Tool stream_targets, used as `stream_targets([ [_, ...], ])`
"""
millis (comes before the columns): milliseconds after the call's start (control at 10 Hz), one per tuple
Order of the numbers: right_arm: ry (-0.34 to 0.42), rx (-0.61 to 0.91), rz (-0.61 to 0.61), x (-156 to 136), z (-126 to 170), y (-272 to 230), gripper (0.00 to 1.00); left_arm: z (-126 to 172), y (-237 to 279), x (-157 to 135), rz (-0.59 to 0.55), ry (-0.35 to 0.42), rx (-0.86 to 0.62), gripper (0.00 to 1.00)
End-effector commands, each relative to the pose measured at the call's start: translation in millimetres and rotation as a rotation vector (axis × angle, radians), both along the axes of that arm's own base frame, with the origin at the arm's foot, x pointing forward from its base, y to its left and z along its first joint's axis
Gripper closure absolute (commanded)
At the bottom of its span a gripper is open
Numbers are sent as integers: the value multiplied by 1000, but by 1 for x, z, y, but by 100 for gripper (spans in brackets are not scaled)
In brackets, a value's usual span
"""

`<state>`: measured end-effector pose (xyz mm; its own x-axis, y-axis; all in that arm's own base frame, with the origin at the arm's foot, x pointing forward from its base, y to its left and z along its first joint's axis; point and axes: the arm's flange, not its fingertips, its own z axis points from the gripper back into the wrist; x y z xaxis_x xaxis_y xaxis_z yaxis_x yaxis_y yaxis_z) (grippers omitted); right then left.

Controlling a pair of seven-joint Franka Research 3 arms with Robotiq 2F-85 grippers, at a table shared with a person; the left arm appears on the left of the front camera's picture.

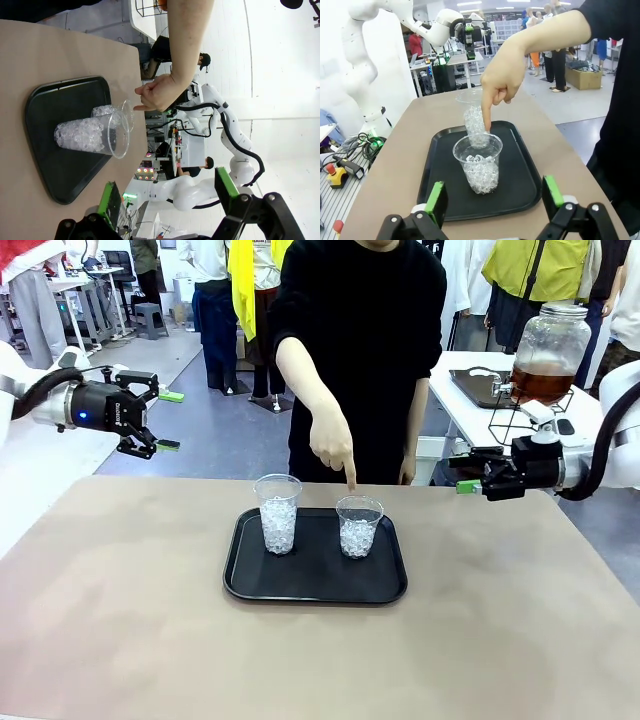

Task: Pour the drink into the iced cup.
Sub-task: Pick up the iced cup indicated by the human and present it to them.

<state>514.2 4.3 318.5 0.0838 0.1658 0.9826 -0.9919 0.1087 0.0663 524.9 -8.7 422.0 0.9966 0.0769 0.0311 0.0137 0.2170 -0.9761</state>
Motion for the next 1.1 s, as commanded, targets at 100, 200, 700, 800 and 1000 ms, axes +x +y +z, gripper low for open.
stream_targets([
  [100,-65,52,6,10,-28,23,0,2,0,0,3,-9,-5,0],
  [200,-64,50,10,12,-39,30,0,2,0,0,3,-9,-5,0],
  [700,-33,63,34,16,-74,57,0,2,0,0,3,-9,-5,0],
  [800,-34,60,37,17,-82,64,0,2,0,0,3,-9,-5,0],
  [1000,-38,62,45,22,-94,74,0,2,0,0,3,-9,-5,0],
])
